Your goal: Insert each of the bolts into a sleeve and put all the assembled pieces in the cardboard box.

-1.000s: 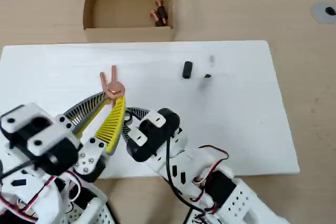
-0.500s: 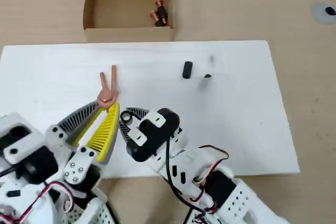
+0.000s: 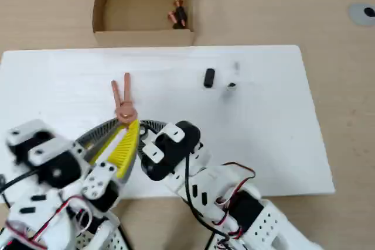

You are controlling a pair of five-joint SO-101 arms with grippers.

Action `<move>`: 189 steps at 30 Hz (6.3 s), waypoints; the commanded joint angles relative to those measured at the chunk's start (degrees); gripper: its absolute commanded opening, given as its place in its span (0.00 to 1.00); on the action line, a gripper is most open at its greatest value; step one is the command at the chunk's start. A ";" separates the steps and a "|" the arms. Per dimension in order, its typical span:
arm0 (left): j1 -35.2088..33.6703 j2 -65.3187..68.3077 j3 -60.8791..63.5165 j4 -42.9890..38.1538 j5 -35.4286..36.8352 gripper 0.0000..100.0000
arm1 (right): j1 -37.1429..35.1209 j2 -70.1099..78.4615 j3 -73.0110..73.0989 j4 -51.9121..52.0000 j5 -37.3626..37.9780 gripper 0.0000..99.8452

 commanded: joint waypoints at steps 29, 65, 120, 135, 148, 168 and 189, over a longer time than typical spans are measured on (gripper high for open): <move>-5.36 -0.40 11.08 -12.13 -0.09 0.01 | 1.01 -1.27 -1.19 -0.18 0.26 0.01; -10.55 -0.31 22.07 -27.25 -3.34 0.01 | 3.30 -1.36 -1.71 -0.35 0.26 0.01; 0.79 0.04 10.73 -14.95 -0.70 0.01 | 11.47 -1.36 11.30 -22.77 1.49 0.01; -6.59 14.73 -5.89 -12.57 -4.31 0.01 | 11.74 -1.36 11.56 -25.49 1.58 0.01; -16.62 36.88 -25.49 -9.93 -3.43 0.01 | 11.82 -3.56 11.65 -25.58 1.67 0.01; -11.34 49.98 -40.35 6.24 13.01 0.01 | 11.65 -8.13 11.65 -25.05 4.84 0.01; -11.43 49.71 -40.70 11.25 17.93 0.01 | 11.65 -8.13 11.65 -25.05 4.84 0.01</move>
